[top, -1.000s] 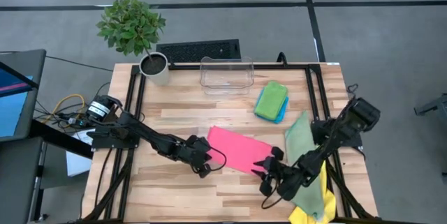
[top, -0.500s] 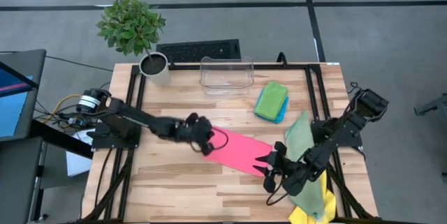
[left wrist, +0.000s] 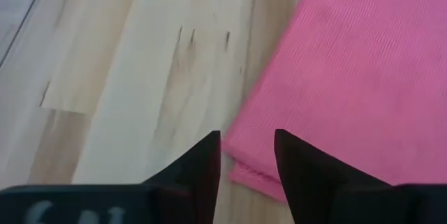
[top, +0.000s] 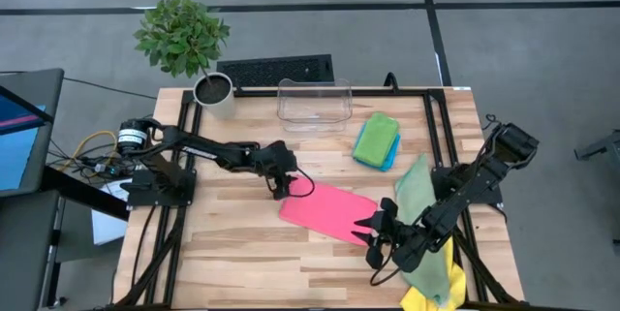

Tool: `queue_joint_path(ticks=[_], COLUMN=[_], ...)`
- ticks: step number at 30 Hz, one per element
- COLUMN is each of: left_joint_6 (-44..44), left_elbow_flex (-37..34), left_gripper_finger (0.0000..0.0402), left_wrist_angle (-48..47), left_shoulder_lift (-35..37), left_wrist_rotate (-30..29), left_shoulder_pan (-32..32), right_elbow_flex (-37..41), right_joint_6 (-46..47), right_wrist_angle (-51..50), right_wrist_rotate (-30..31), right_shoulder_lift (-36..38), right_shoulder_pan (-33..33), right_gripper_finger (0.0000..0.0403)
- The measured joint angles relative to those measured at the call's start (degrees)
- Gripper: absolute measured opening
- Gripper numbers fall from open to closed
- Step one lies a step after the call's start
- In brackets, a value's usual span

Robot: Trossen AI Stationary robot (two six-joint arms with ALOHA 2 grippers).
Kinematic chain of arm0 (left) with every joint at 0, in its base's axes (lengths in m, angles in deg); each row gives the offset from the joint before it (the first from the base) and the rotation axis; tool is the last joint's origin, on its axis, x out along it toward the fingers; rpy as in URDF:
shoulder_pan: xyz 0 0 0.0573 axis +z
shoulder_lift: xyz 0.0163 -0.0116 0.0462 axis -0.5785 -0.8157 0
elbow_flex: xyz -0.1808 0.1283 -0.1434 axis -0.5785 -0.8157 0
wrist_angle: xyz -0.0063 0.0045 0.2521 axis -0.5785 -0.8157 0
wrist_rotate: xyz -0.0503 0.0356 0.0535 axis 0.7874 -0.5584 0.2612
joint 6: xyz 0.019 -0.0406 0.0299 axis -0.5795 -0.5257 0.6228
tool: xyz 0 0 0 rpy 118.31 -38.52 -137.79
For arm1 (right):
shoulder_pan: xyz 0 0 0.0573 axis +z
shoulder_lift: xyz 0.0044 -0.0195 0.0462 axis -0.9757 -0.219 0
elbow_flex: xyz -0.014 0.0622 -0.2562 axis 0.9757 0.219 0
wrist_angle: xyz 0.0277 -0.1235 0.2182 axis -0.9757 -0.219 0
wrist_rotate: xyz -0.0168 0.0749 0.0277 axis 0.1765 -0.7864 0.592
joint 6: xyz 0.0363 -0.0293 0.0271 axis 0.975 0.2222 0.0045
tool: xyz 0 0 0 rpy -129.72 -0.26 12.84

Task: Fold microfiber towels
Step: Fold pink microfiber towel

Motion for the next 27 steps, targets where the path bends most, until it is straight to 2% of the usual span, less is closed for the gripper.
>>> queue_joint_path(ticks=[3,10,15,23,27], left_joint_6=[2.2,4.8,5.3,5.4,4.2], left_elbow_flex=[-1.9,-2.2,-2.0,-1.4,-1.4], left_gripper_finger=[0.0117,0.0114,0.0114,0.0112,0.0081], left_wrist_angle=[4.6,6.4,8.1,8.2,8.3], left_shoulder_lift=[0.0,-2.3,-6.7,-7.2,-7.1], left_wrist_rotate=[2.7,7.1,5.6,4.9,5.0], left_shoulder_pan=[1.7,2.9,2.8,2.8,2.8], right_elbow_flex=[0.0,0.0,0.0,0.0,0.0], right_joint_6=[0.0,-0.3,0.1,0.2,0.1], right_wrist_angle=[0.0,-0.1,-0.9,-1.2,-1.2], right_wrist_rotate=[0.0,0.0,-0.1,-0.1,-0.1], right_shoulder_lift=[0.0,0.0,0.0,0.0,0.0], right_shoulder_pan=[-0.1,-0.1,-0.2,-0.2,-0.2], right_gripper_finger=[0.0158,0.0153,0.0154,0.0151,0.015])
